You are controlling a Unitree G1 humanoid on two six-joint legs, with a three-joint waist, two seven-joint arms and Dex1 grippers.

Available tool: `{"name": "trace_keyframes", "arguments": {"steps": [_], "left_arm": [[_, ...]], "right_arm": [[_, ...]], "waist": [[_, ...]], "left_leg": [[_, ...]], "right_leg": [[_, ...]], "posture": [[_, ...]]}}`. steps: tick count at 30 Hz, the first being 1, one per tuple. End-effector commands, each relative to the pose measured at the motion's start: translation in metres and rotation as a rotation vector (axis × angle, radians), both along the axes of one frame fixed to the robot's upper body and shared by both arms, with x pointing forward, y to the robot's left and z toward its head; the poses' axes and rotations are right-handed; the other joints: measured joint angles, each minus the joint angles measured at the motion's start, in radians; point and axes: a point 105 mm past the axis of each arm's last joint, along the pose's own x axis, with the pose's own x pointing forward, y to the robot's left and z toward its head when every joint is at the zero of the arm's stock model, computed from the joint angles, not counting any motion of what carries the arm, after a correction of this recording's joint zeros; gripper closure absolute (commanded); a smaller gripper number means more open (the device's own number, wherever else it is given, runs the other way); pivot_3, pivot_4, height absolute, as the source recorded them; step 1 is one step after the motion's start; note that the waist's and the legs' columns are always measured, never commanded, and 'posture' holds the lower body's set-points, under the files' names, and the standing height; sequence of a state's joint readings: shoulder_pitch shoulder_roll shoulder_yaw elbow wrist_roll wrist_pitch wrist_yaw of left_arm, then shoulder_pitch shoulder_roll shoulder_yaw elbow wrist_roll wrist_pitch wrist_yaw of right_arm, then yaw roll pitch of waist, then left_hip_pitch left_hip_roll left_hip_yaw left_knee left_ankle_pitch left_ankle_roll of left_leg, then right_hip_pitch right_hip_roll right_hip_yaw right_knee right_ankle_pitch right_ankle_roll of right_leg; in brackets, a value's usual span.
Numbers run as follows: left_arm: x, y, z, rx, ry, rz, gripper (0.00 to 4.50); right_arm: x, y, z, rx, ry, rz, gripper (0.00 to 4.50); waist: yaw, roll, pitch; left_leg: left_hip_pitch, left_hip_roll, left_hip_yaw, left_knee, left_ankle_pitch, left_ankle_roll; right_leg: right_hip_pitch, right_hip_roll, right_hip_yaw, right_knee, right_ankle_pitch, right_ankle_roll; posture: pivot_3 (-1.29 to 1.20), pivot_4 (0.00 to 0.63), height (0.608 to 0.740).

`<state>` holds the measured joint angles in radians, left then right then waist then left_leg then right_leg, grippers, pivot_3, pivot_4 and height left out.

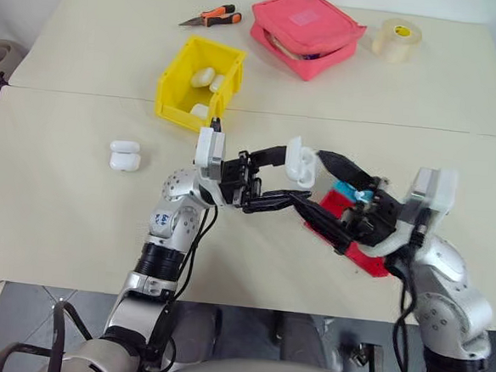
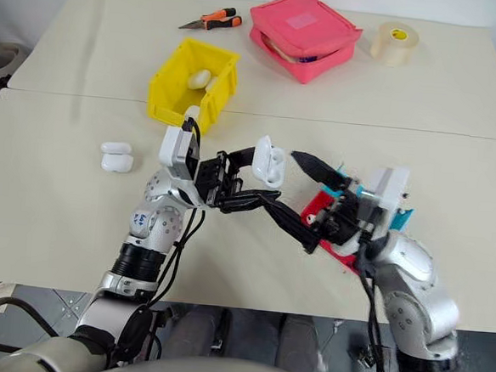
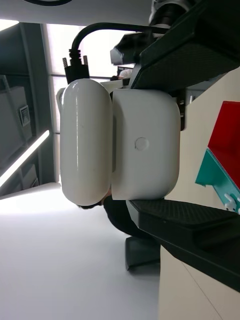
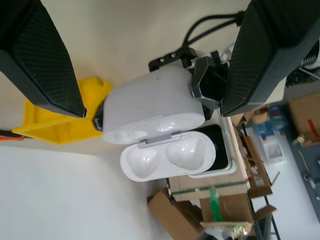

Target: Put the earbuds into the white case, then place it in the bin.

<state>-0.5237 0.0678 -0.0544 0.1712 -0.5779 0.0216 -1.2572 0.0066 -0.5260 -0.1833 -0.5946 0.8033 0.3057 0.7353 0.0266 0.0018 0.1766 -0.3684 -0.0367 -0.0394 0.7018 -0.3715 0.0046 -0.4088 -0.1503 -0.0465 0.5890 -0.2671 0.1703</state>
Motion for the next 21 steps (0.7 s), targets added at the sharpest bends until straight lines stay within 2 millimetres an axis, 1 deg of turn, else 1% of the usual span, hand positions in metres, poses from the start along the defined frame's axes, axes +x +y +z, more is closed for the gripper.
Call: {"name": "trace_keyframes", "arguments": {"steps": [1,4,9,11,13,15,17,18,21], "left_arm": [[-0.003,0.006,0.004,-0.013,-0.049,0.012,1.7],[-0.002,0.018,-0.007,0.022,-0.05,0.042,1.7],[-0.003,0.025,-0.012,0.036,-0.065,0.07,1.7],[-0.004,0.028,-0.014,0.043,-0.074,0.081,1.7],[-0.004,0.03,-0.015,0.041,-0.072,0.096,1.7],[-0.003,0.032,-0.017,0.039,-0.067,0.108,1.7],[-0.003,0.032,-0.019,0.037,-0.063,0.115,1.7],[-0.004,0.032,-0.019,0.036,-0.062,0.116,1.7],[-0.005,0.029,-0.02,0.029,-0.061,0.114,1.7]], "right_arm": [[-0.007,-0.024,0.004,-0.048,-0.016,-0.08,0.02],[-0.023,-0.063,-0.004,-0.203,0.001,-0.193,0.02],[-0.051,-0.103,-0.027,-0.427,0.07,-0.28,0.02],[-0.063,-0.122,-0.036,-0.481,0.108,-0.33,0.02],[-0.071,-0.135,-0.042,-0.512,0.134,-0.367,0.02],[-0.078,-0.142,-0.046,-0.529,0.158,-0.389,0.02],[-0.08,-0.143,-0.046,-0.521,0.165,-0.398,0.02],[-0.08,-0.141,-0.046,-0.518,0.163,-0.394,0.02],[-0.074,-0.126,-0.04,-0.484,0.15,-0.349,0.02]], "waist": [[-0.001,0.0,0.0],[0.005,0.002,-0.001],[0.001,0.002,-0.001],[0.002,0.002,-0.001],[0.002,0.002,-0.001],[0.0,0.002,-0.001],[0.0,0.002,-0.001],[-0.002,0.002,-0.001],[-0.001,0.002,-0.001]], "left_leg": [[0.0,0.0,0.0,0.0,0.0,0.0],[0.0,0.0,0.001,-0.001,0.0,0.0],[0.001,0.001,0.002,-0.001,0.0,0.001],[0.001,0.001,0.003,0.0,0.0,0.001],[0.002,0.001,0.003,-0.001,0.0,0.001],[0.003,0.001,0.003,-0.001,0.0,0.001],[0.003,0.001,0.003,-0.001,0.0,0.001],[0.003,0.001,0.003,-0.001,0.0,0.001],[0.003,0.002,0.002,-0.001,0.0,0.001]], "right_leg": [[0.0,0.0,0.0,0.0,0.0,0.0],[0.0,0.0,0.0,0.0,0.0,0.0],[0.001,0.0,0.0,0.0,0.0,0.0],[0.001,0.0,0.001,0.0,0.0,0.0],[0.002,0.0,0.001,0.0,0.0,0.0],[0.002,0.0,0.001,0.0,0.0,0.0],[0.002,0.0,0.001,0.0,0.0,0.0],[0.002,0.0,0.001,0.0,0.0,0.0],[0.002,0.0,0.001,0.0,0.0,0.0]], "posture": [[0.0,0.15,0.74],[0.0,0.15,0.74],[0.0,0.15,0.74],[0.0,0.15,0.74],[0.0,0.15,0.74],[0.0,0.15,0.74],[0.0,0.15,0.74],[0.0,0.15,0.74],[0.0,0.15,0.74]]}}
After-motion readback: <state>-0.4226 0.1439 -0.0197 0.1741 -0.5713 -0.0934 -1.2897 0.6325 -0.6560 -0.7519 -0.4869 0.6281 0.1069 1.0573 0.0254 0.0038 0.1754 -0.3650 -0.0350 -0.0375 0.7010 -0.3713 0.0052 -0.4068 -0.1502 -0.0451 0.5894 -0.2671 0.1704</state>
